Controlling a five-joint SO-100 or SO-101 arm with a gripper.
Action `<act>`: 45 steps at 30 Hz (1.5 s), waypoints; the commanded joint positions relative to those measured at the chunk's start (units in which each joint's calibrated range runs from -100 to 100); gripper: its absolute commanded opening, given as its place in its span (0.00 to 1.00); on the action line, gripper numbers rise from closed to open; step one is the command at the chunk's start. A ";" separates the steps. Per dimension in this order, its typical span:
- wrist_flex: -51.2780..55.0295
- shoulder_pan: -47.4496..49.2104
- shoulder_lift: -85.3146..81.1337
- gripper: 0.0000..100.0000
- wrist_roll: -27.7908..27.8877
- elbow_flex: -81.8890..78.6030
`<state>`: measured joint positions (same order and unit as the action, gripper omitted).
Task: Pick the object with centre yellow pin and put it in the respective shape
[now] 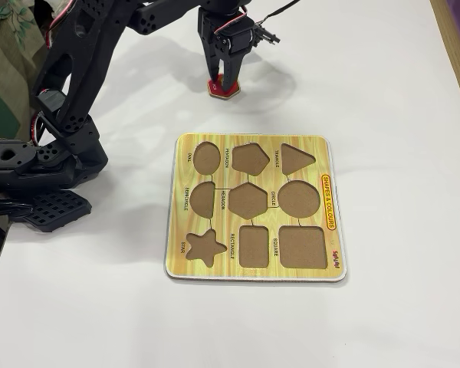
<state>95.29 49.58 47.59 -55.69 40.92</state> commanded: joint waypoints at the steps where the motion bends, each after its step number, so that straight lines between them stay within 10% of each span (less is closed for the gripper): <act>1: -3.24 -0.65 -0.31 0.13 -0.32 1.53; 45: 0.30 -1.34 -0.23 0.01 -2.10 -1.26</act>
<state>96.49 48.74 47.68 -57.98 39.66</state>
